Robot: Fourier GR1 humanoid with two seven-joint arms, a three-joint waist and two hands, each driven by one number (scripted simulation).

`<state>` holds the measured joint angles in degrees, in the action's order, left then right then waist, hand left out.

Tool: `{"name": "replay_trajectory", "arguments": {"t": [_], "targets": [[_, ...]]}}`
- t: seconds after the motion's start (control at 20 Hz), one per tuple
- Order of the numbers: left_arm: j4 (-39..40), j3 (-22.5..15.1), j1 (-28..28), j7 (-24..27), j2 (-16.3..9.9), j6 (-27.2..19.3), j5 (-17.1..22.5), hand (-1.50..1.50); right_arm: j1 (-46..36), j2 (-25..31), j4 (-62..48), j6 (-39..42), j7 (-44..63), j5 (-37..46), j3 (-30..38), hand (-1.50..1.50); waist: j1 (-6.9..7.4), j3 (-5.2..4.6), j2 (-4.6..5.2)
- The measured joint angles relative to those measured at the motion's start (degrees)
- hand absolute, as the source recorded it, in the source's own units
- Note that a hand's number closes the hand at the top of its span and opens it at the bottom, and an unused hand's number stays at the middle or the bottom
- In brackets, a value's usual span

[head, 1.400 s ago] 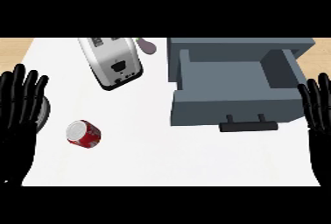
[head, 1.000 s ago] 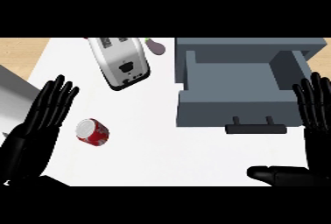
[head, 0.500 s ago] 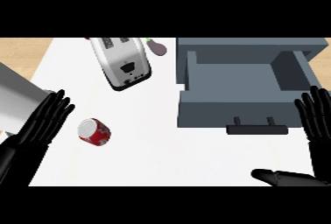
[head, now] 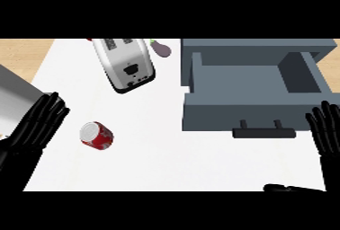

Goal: Pick up the can, place it into the drawer and close the drawer

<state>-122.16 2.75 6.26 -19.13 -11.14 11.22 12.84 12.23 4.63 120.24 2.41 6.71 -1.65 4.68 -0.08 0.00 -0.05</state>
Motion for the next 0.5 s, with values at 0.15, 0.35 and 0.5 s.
{"name": "replay_trajectory", "arguments": {"t": [0.15, 0.35, 0.5], "targets": [[2.82, 0.90, -0.28, 1.51, 0.63, 0.70, -0.77, -1.50, -0.07, 0.15, 0.28, 0.59, 0.76, -0.17, 0.59, -1.50, -0.01, 0.00, 0.01], [5.31, 1.71, -1.28, 2.56, 1.27, 1.38, -1.80, -1.50, 0.02, 0.24, -0.35, 1.65, -0.24, -0.92, 2.24, -1.50, -0.03, 0.00, 0.01], [8.69, 0.88, -1.41, 5.46, 2.51, 1.71, -4.12, -1.50, 0.19, 0.42, -1.57, 2.60, -1.66, -1.46, 3.57, -1.50, -0.06, -0.01, 0.02]]}}
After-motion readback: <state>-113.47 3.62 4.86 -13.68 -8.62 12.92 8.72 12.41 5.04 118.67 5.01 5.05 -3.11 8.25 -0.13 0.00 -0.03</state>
